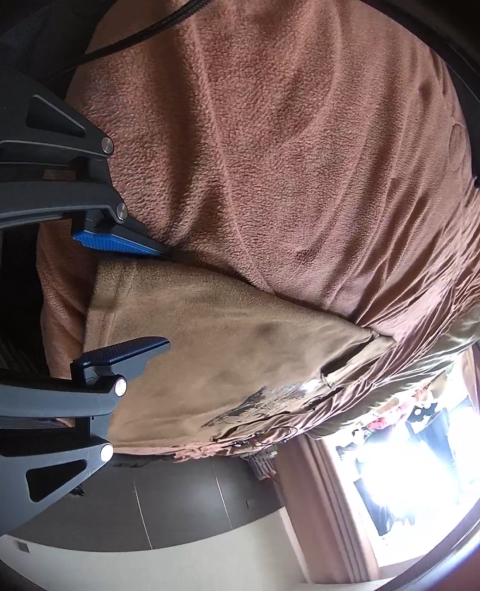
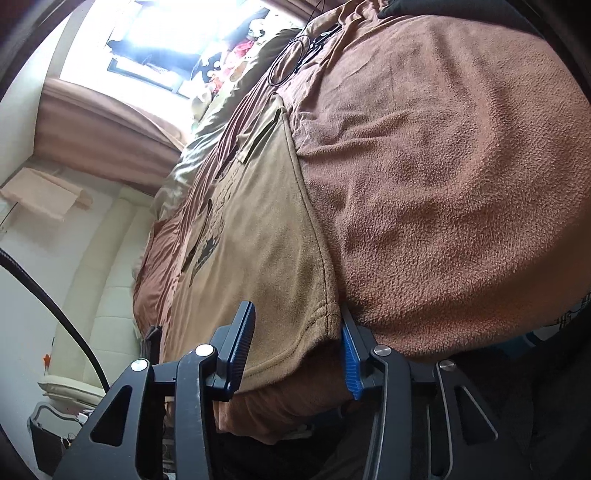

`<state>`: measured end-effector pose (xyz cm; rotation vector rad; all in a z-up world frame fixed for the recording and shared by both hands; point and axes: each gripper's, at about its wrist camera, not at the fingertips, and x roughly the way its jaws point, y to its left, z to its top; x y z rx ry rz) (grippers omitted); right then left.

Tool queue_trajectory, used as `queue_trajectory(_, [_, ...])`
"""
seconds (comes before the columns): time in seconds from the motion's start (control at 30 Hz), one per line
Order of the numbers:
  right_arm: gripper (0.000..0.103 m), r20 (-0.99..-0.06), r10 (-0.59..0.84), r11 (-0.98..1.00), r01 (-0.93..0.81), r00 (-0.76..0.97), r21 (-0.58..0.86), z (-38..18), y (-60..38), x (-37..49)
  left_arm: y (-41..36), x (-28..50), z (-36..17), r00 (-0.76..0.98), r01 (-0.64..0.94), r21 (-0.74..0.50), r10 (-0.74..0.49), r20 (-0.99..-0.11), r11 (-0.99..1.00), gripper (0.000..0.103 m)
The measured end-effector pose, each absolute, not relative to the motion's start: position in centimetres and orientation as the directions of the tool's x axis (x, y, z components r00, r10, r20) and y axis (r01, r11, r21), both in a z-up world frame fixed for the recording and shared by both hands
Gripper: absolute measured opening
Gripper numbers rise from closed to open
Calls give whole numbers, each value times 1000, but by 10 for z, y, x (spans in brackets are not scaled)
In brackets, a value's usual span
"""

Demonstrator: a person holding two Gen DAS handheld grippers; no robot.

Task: Fold small clothes
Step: 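Close the right tool on the shirt's hem edge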

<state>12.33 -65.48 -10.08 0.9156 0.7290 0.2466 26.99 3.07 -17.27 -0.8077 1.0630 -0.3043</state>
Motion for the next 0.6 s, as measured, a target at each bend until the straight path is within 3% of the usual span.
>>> queue_trajectory(0.4, [39,-494,445,610,151,747,778,-102,-646,123,28,263,-173,555,-174,-759,-574,-602,628,44])
queue_trajectory(0.6, [38,-509,430,634,152,746,759,-94,-643,126,16,267,-153,588,-88,-810,-626,-512,579,44])
